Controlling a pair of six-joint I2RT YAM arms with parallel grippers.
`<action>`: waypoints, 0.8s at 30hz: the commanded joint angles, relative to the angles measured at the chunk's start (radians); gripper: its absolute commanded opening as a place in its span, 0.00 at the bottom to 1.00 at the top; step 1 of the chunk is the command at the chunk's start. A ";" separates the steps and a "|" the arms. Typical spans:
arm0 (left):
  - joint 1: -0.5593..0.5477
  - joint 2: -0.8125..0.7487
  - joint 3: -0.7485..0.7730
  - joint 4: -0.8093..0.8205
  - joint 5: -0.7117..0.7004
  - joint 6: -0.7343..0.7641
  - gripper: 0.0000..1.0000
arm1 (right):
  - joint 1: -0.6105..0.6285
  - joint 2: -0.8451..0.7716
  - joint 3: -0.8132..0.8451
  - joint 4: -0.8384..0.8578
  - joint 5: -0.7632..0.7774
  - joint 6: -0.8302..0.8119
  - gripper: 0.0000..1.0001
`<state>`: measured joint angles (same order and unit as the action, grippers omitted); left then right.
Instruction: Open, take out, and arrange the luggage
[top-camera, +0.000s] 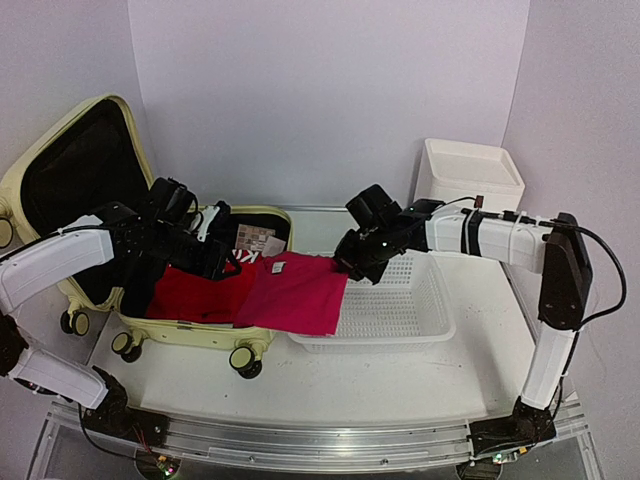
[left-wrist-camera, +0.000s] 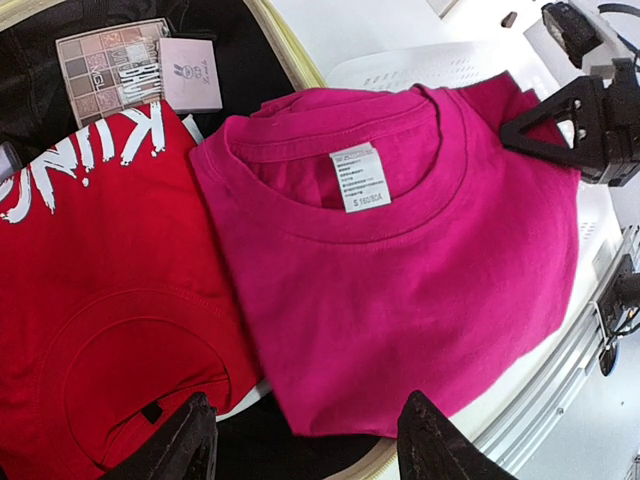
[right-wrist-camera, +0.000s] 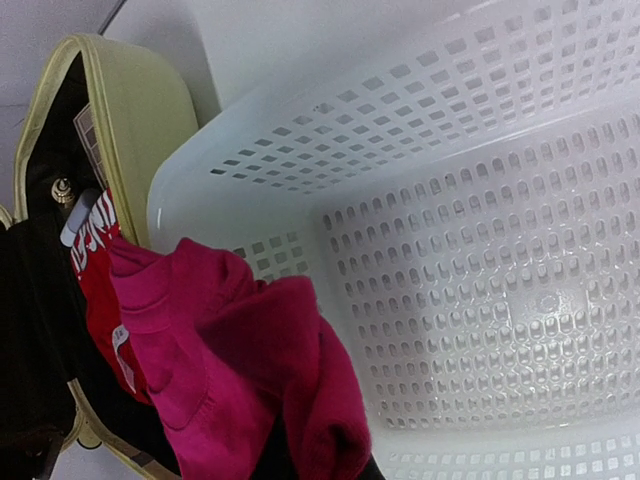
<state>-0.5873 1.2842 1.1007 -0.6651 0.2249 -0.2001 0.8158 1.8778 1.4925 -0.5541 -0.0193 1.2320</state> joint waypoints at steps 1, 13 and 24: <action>0.003 -0.001 0.057 -0.004 0.009 -0.009 0.62 | -0.057 -0.078 -0.002 -0.039 -0.071 -0.110 0.00; 0.003 -0.011 0.055 -0.004 0.019 -0.013 0.62 | -0.149 -0.061 0.030 -0.148 -0.173 -0.272 0.00; 0.003 -0.013 0.056 -0.004 0.025 -0.019 0.63 | -0.214 -0.026 0.052 -0.204 -0.280 -0.421 0.00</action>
<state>-0.5873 1.2903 1.1072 -0.6800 0.2348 -0.2100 0.6216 1.8565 1.4929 -0.7254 -0.2527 0.9047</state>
